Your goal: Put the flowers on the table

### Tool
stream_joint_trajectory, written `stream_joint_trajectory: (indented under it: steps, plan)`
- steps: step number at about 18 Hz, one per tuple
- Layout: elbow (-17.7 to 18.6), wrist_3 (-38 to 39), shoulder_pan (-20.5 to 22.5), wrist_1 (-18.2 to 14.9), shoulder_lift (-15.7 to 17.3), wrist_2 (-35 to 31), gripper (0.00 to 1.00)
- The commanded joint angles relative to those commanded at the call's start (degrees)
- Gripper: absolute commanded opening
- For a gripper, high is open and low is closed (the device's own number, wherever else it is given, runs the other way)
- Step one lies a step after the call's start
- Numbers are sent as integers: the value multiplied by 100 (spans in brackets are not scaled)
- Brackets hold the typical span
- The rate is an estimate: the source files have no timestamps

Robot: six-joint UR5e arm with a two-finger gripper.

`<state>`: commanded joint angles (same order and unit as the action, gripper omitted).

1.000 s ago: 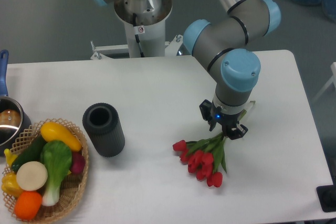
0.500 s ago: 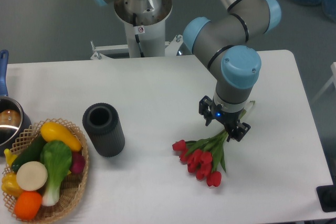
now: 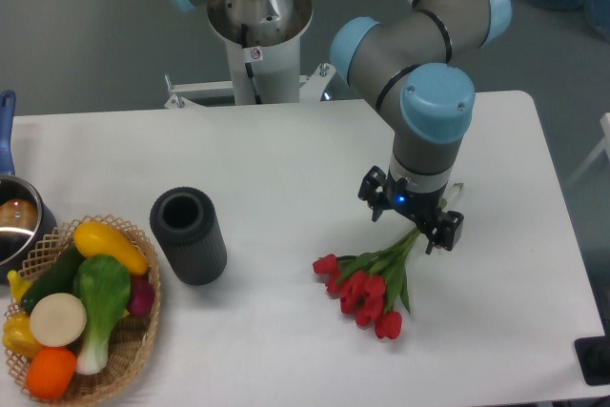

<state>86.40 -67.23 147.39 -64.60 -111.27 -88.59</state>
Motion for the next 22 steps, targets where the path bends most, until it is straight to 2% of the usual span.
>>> stream_joint_trajectory:
  steps: [22]
  plan:
    - [17,-9,35,35,229,0,100]
